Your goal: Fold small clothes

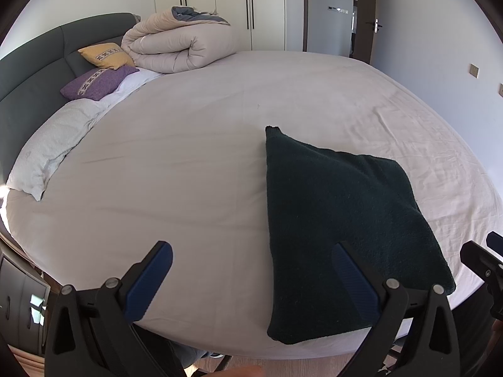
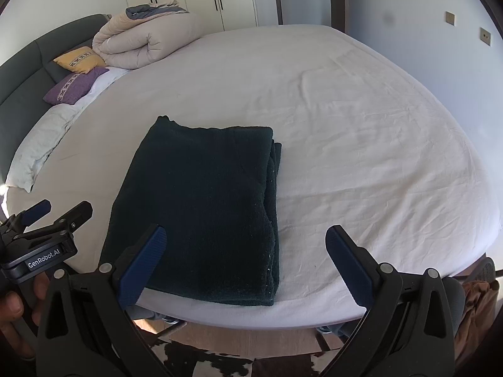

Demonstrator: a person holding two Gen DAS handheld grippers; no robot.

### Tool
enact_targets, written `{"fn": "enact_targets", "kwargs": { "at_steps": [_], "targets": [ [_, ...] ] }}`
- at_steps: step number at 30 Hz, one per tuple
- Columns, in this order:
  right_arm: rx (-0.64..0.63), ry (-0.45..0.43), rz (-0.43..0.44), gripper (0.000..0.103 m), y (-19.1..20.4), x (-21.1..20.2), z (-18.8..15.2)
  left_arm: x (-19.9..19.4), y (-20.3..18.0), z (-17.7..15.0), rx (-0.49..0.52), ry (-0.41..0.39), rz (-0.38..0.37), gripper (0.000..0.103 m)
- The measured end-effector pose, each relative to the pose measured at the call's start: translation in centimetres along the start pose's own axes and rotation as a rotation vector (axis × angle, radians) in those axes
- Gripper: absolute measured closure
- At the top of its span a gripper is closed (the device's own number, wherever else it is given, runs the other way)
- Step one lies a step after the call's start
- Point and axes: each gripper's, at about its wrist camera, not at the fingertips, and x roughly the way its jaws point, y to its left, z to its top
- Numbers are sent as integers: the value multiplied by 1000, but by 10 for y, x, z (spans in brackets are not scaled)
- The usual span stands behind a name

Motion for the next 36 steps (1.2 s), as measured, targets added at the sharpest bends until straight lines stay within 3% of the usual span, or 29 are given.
{"fn": "enact_targets", "kwargs": {
  "at_steps": [36],
  "targets": [
    [6,9,-5,0,1,2,-6,2,0,-2,-2,6,-2,0]
  ]
}}
